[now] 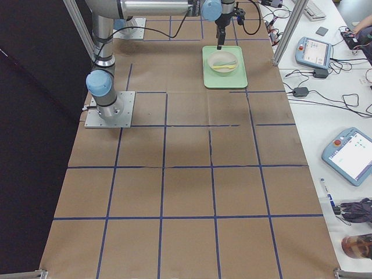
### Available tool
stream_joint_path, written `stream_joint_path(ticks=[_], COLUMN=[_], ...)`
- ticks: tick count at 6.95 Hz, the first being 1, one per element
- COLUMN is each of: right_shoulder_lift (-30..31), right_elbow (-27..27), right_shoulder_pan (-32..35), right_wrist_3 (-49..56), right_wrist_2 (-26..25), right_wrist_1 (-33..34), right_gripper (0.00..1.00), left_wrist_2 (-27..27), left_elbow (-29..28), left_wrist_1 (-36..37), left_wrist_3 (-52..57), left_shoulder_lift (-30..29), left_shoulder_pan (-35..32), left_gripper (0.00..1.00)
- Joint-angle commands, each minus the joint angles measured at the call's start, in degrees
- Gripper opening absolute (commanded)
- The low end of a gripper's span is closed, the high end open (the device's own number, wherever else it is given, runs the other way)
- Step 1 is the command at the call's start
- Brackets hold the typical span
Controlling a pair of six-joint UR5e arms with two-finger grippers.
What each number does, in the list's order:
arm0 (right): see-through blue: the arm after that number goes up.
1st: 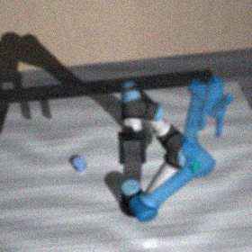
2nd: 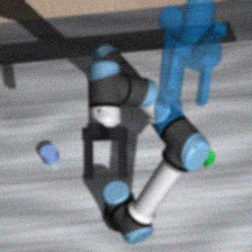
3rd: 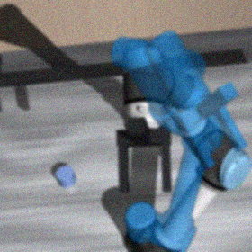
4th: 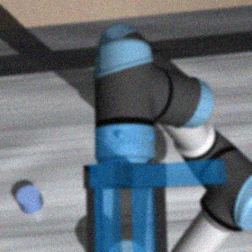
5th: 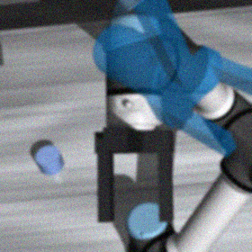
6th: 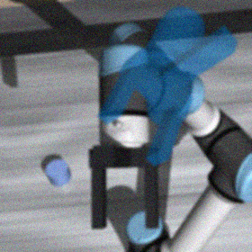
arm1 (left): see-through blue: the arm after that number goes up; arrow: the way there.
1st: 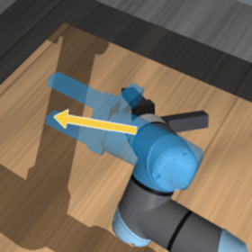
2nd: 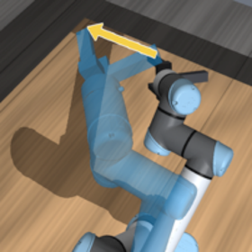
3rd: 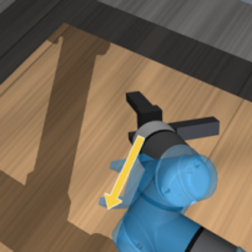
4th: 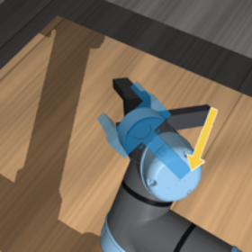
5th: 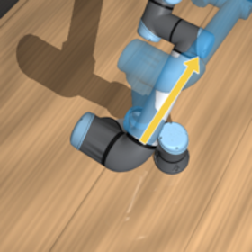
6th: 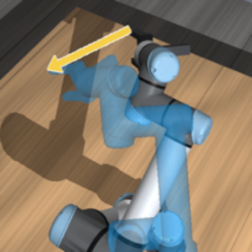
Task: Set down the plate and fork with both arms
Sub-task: 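Lift the left gripper away while the right gripper moves over the plate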
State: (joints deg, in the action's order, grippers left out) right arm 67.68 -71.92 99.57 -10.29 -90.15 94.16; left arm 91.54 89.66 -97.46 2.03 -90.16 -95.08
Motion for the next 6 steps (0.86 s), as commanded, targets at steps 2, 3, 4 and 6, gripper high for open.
stream_joint_path(ticks=[2,3,4,6], right_shoulder_lift=[-12.28,-14.22,-15.98,-20.02], right_elbow=[7.15,6.89,6.88,6.97], right_shoulder_pan=[4.05,4.05,4.05,4.23], right_wrist_3=[-1.57,-3.4,-3.68,-5.17], right_wrist_2=[-0.55,-0.64,-0.64,-0.81], right_wrist_1=[4.26,5.76,6.12,12.51], right_gripper=[1.0,1.0,1.0,0.98], left_wrist_2=[-0.22,-0.05,0.04,-0.04], left_elbow=[2.45,2.54,2.45,2.54], left_wrist_1=[4.03,3.95,3.95,3.77], left_wrist_3=[-0.53,-0.44,-0.36,0.34], left_shoulder_lift=[0.43,0.86,0.86,0.95], left_shoulder_pan=[1.83,2.01,2.01,2.97], left_gripper=[0.99,0.99,0.99,0.99])
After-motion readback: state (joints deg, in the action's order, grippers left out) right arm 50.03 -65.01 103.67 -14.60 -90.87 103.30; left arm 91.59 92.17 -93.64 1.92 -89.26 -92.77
